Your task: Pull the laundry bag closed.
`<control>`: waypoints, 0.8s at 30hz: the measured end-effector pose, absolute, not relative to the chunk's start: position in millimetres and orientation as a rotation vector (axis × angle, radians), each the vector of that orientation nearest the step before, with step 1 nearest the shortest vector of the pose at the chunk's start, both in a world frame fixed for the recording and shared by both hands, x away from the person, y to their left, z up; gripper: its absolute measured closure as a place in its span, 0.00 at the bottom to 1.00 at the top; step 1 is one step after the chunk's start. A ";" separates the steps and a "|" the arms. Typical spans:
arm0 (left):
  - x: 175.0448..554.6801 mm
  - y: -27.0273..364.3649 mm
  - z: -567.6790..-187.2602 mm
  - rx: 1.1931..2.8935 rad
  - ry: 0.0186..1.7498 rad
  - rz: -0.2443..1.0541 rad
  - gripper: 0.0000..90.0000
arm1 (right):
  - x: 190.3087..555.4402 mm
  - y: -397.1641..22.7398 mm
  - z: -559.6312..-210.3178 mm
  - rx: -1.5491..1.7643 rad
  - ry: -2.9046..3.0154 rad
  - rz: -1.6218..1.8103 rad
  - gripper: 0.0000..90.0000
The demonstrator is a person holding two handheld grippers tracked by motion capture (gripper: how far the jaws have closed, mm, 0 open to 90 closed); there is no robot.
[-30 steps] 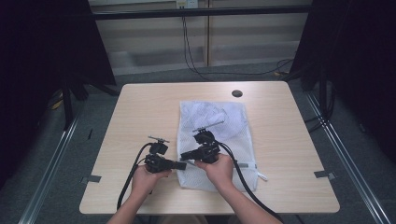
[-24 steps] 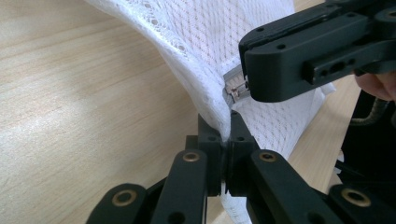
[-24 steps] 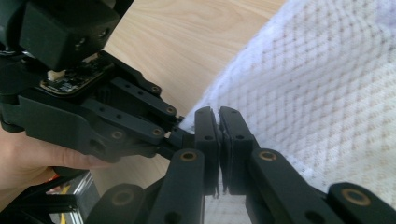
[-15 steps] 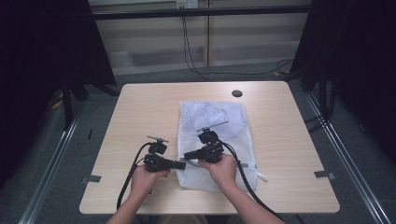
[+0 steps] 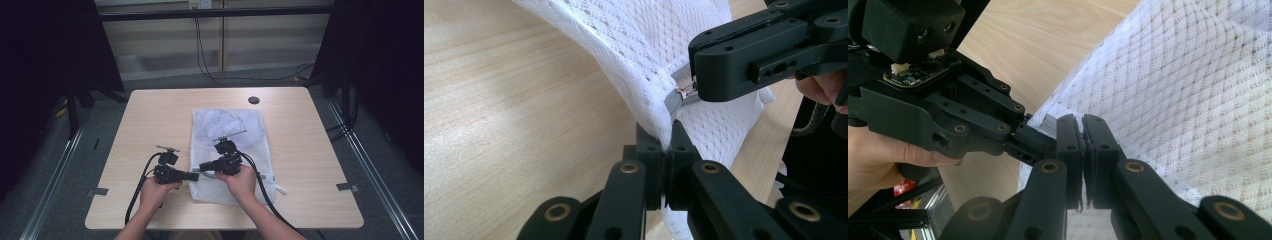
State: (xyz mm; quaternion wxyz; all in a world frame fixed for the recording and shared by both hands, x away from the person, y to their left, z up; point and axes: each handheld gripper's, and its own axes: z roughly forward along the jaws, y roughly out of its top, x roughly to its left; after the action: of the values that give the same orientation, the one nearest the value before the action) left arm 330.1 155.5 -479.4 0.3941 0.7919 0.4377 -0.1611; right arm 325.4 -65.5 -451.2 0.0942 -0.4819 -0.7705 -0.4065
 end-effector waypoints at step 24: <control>330.5 158.1 -477.8 1.990 1.113 -0.413 0.98 | 323.8 -80.5 -453.2 -1.451 -2.308 -1.202 0.97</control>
State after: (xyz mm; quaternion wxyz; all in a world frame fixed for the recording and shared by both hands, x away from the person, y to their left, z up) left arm 330.5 158.1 -477.8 0.4006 0.7869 0.4400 -0.1635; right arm 323.8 -80.5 -453.2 0.0810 -0.4854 -0.7722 -0.4020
